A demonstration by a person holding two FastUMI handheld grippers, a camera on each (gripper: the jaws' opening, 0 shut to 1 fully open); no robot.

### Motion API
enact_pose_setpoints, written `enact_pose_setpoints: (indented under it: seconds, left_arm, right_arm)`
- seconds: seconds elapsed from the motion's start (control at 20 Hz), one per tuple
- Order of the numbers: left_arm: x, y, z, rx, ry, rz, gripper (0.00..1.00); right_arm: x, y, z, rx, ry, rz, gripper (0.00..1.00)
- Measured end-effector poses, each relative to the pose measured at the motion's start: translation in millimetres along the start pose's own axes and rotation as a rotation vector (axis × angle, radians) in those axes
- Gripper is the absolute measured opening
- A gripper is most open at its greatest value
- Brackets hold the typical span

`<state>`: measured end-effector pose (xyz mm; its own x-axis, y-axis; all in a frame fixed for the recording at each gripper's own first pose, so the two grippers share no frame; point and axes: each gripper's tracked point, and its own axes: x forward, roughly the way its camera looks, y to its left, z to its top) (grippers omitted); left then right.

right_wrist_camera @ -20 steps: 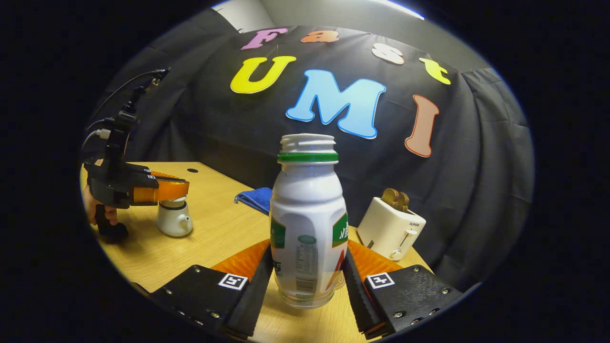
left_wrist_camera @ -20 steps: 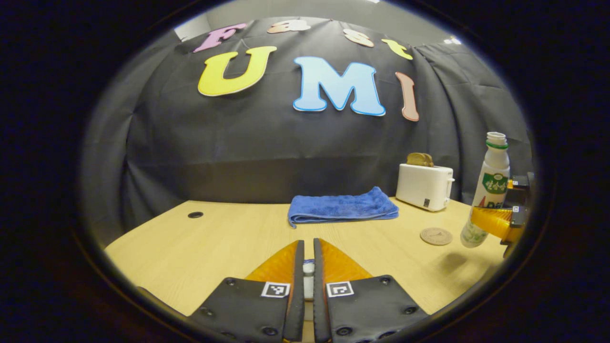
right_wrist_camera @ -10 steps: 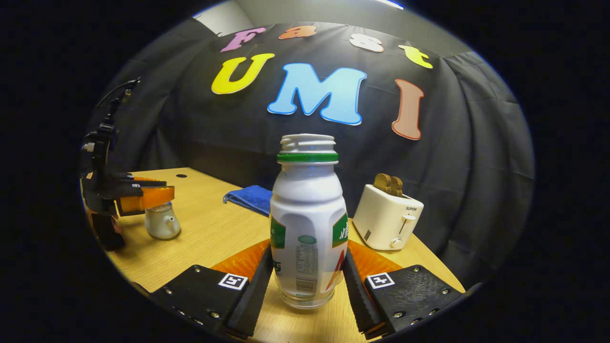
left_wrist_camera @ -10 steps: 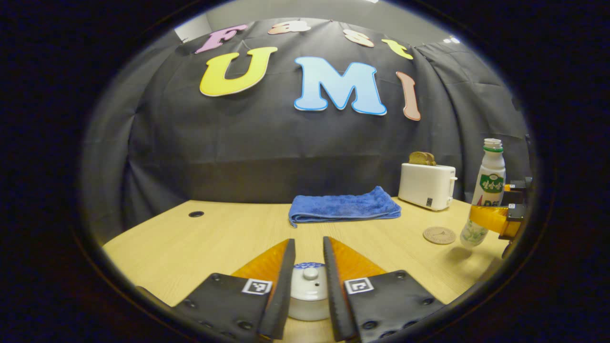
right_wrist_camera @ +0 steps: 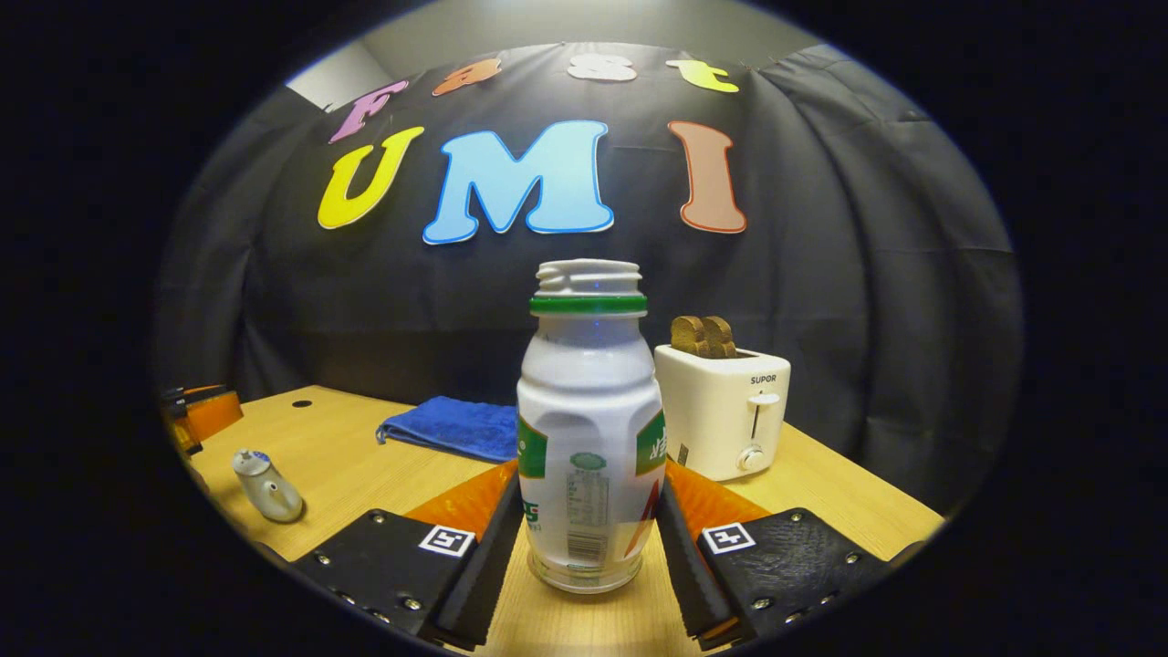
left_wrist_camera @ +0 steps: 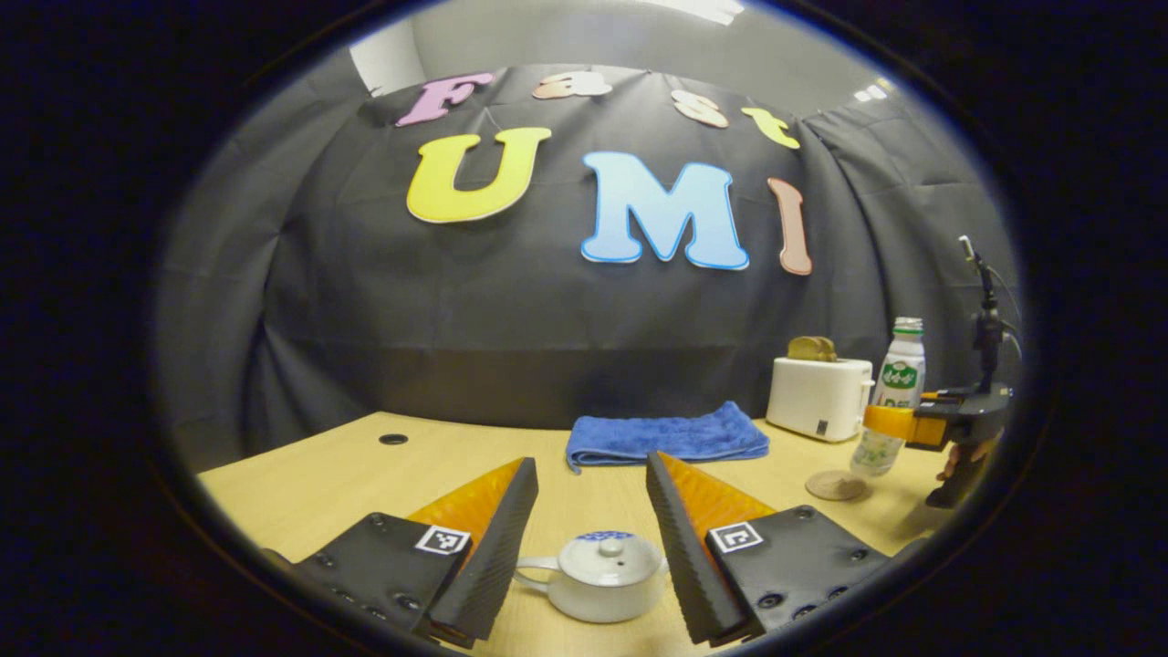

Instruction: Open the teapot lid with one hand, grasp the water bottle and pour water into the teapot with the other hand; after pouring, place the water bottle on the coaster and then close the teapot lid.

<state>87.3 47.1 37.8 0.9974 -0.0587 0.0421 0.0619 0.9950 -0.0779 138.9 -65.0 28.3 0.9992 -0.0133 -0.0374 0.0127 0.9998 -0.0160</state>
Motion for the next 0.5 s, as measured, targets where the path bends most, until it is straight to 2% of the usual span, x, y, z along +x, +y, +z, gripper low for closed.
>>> enact_pose_setpoints:
  seconds: [0.2,0.5]
  left_arm:
    - [-4.1,6.1,7.0,-0.018,-0.033,0.006,0.84]
    - [-0.6,17.6,-1.8,-0.072,-0.014,0.006,0.84]
  right_arm:
    - [23.3,7.0,-8.5,-0.039,0.008,-0.001,0.76]
    - [36.5,12.0,-22.8,-0.013,0.030,0.009,0.76]
